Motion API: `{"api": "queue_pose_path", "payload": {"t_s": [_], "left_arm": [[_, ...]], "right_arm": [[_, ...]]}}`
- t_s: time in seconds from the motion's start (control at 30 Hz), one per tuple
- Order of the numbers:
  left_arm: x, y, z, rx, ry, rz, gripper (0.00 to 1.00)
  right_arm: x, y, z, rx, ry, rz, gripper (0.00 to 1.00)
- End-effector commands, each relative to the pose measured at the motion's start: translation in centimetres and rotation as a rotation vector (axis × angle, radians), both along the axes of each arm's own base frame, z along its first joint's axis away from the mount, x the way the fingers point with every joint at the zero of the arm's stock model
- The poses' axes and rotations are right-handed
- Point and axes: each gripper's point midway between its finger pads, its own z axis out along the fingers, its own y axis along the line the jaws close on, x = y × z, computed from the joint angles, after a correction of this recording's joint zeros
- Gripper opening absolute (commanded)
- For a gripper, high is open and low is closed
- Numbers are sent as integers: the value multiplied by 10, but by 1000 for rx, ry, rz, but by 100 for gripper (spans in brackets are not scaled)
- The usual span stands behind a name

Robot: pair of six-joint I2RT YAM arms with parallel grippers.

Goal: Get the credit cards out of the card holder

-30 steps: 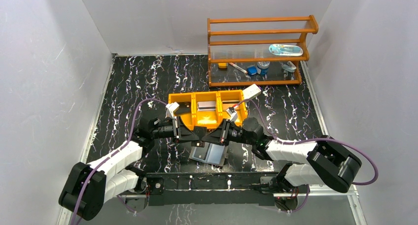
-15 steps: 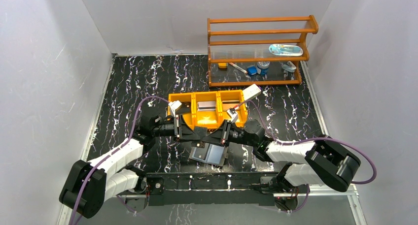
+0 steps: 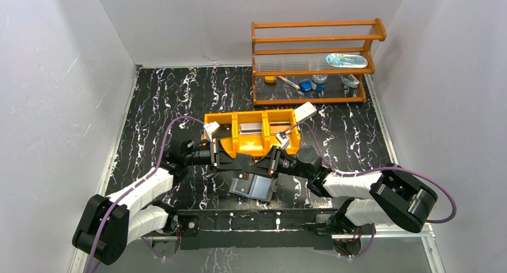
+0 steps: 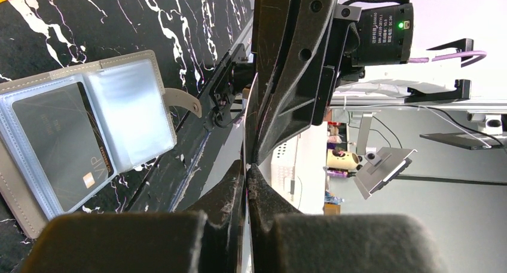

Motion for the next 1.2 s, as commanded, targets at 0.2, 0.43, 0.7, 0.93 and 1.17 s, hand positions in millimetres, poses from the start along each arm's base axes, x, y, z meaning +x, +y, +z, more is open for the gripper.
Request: {"api": "queue_pose_path", "payload": {"t_s": [0.2,0.43,0.7,0.93,1.17], "left_arm": [[23,11,17,178,-181,14,0],[62,49,10,527,-357,158,0],[101,77,25,724,-654,209,0],[123,86,31,819,-949,115,0],[153,101,23,987,-1150,48,0]], "right_arm": [[1,-7,-12,-47,13,-34,40],[8,-20,-17,-123,-2,-110,61],[14,-42,-19,-189,-19,-214,66],[15,-59,-21,-202,-16,-280,70],[19,-70,-15,-207,-26,-335,76]]}}
